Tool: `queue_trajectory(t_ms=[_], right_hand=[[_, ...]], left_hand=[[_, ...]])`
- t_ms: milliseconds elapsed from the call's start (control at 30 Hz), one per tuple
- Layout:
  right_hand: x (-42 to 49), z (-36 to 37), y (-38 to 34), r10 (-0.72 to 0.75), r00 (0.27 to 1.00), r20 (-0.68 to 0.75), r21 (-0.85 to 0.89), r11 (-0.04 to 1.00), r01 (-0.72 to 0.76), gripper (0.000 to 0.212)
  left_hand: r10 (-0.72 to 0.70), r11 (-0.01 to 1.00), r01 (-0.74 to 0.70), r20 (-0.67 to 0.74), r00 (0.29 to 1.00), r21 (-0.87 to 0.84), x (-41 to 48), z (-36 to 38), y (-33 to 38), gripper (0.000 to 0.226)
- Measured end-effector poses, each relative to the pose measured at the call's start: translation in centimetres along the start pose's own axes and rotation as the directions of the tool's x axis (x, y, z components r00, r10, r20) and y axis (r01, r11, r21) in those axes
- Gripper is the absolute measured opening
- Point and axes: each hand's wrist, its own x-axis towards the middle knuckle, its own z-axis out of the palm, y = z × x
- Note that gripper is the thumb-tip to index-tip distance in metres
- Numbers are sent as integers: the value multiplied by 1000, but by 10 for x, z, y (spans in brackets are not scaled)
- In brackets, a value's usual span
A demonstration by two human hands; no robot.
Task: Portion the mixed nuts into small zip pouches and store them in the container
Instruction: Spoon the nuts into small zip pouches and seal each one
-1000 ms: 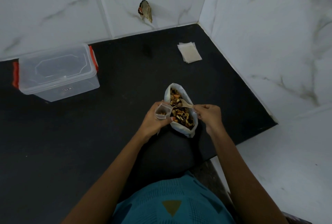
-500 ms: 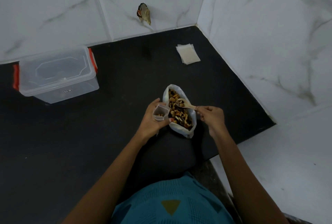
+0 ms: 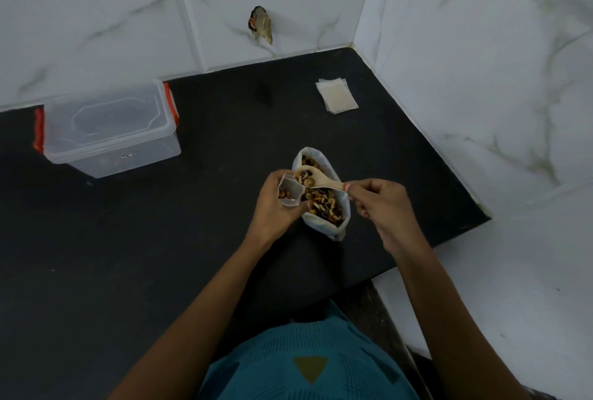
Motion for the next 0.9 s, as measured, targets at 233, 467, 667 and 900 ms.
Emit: queue_trajectory(t_ms=[233,467,667,900], right_hand=[[-18,20,2,-381,925,18,-317,875,367,9],[-18,34,12,-650,714,260,-607,465,644,7],[-20,33,19,-747,602,283,-607,347,715,7],[-18,26,20,-812,535,231,-533,355,768,4]], left_hand=[[55,997,-57,-44,998,-59,-5,9,7,54],[74,991,-79,-53,996,-104,-16,8,15,48],[89,990,-92,-29,996,-108,-21,6,17,49],[92,985,-96,-37,995,-144,-25,4,16,51]])
